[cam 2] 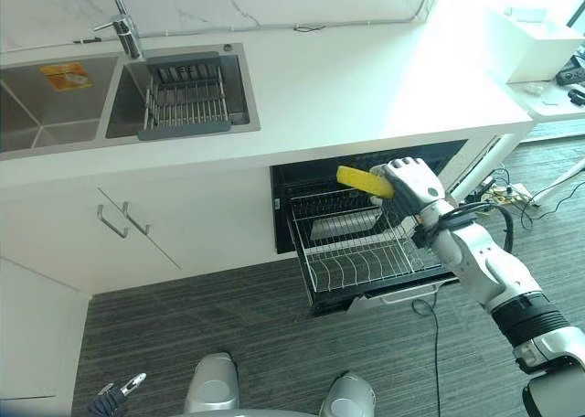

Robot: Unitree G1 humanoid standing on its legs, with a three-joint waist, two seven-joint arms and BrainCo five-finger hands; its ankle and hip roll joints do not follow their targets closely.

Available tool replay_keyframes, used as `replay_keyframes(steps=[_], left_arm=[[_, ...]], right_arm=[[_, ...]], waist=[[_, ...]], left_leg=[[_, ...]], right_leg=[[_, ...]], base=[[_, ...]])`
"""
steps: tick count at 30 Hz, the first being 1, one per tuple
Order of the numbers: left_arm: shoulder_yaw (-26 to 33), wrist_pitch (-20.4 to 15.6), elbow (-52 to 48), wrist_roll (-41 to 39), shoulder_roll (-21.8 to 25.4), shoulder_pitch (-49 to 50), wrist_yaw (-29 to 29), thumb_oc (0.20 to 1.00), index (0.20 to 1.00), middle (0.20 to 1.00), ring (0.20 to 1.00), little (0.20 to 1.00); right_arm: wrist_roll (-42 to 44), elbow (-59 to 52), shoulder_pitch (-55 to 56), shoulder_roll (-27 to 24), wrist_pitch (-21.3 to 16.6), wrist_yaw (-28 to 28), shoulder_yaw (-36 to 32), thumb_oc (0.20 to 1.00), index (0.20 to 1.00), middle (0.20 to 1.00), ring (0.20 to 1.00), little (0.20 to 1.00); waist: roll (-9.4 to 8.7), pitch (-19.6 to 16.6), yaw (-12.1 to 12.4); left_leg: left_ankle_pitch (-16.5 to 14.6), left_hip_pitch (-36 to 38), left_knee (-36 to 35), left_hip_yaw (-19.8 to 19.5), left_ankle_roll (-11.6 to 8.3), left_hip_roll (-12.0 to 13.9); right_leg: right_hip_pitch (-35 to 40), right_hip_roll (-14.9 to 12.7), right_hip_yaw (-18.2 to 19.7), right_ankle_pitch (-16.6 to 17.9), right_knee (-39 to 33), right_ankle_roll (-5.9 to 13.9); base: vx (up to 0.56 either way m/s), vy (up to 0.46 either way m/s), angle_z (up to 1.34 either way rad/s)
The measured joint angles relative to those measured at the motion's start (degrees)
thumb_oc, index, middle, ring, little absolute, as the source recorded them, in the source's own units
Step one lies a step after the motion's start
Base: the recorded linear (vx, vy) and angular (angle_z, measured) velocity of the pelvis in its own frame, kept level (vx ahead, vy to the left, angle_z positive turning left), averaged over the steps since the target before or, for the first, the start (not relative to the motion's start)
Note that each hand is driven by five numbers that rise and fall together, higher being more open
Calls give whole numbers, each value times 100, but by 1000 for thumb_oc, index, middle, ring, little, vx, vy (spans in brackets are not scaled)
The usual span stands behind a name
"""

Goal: Place the dishes in the dishwasher.

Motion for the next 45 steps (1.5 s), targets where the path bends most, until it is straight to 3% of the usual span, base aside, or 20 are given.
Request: replay_keyframes(steps=[13, 21, 28, 39, 45], left_arm=[[-8, -2, -10, 0, 106, -11, 5, 1000, 1000, 1000, 1000, 1000], [-22, -7, 35, -5, 118, -13, 2, 1000, 1000, 1000, 1000, 1000], [-71, -22, 38, -229, 131, -125, -48, 1000, 1000, 1000, 1000, 1000], [-295, -66, -18, -413, 204, -285, -165, 1000, 1000, 1000, 1000, 1000], [-513, -191, -17, -468, 214, -393, -294, 1000, 1000, 1000, 1000, 1000]], right_arm=[[-734, 850, -133, 184, 85, -52, 738, 200, 200, 200, 200, 200], [-961, 1550, -248, 271, 373, -249, 890, 200, 200, 200, 200, 200], [-969, 2194, -992, 275, 530, -474, 1348, 200, 200, 200, 200, 200], [-972, 2926, -2010, 291, 773, -641, 2000, 200, 200, 200, 200, 200], [-1085, 3474, -2525, 447, 798, -777, 2232, 200, 200, 200, 200, 200]], waist=[[64, -14, 33], [243, 20, 35], [357, 144, 84], [440, 300, 200], [446, 304, 385]], left_leg=[[-326, -590, 869, -199, -34, 48], [-368, -1209, 1294, -271, -5, 49], [-346, -1679, 1488, -348, 5, 74], [-341, -1914, 1527, -334, 3, 66], [-341, -2016, 1537, -336, 3, 50]], right_leg=[[-663, -228, 117, -546, 1162, -68], [-1249, -310, 214, -559, 1506, -76], [-1712, -321, 242, -546, 1702, -104], [-1953, -331, 275, -523, 1708, -129], [-2054, -339, 281, -521, 1712, -130]], base=[[24, -4, 2], [-31, -1, 1], [-80, -9, 0], [-49, 6, -1], [-48, 14, 1]])
